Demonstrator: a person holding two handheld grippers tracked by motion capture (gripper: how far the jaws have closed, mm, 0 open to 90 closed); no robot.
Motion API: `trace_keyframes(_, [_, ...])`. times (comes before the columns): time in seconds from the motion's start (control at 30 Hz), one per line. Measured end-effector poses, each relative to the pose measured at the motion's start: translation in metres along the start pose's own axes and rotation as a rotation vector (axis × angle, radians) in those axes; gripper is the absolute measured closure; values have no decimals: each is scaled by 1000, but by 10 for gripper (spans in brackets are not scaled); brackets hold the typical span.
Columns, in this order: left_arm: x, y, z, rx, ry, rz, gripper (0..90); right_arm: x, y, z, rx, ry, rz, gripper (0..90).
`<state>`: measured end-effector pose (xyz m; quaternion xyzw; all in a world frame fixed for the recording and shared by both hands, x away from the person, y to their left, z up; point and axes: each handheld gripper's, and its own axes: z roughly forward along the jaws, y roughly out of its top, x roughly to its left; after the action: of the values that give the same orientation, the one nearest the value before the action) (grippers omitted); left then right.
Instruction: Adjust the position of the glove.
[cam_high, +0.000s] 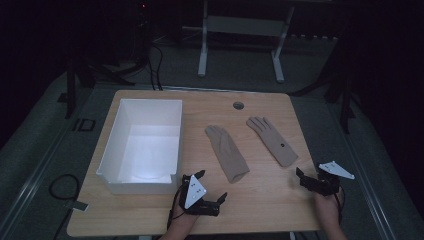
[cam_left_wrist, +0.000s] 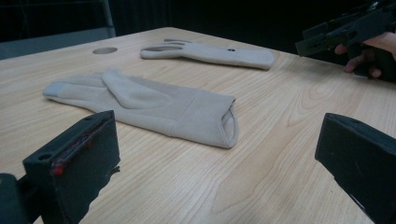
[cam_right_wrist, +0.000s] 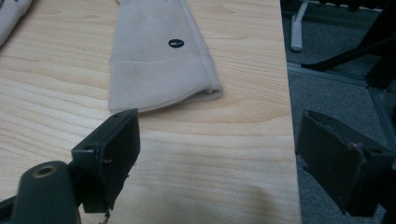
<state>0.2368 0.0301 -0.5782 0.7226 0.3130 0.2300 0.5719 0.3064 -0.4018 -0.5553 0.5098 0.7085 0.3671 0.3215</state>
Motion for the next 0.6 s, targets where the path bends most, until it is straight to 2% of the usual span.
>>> trace_keyframes(0.13, [1, 0, 0, 0, 8, -10, 2, -1, 0, 1, 7, -11, 2, 136])
trace_keyframes(0.23, [2, 0, 0, 7, 7, -26, 2, -2, 0, 1, 6, 8, 9, 128])
trace_keyframes(0.37, [2, 0, 0, 1, 9, -25, 2, -2, 0, 0, 5, 16, 5, 128])
trace_keyframes(0.47, [2, 0, 0, 0, 8, -21, 2, -2, 0, 1, 22, 28, 18, 128])
trace_keyframes(0.53, [2, 0, 0, 0, 5, -20, 2, -1, 2, 0, 42, 26, 4, 127])
trace_keyframes(0.6, [2, 0, 0, 0, 0, -22, 2, -1, 4, 0, 53, 43, 8, 110])
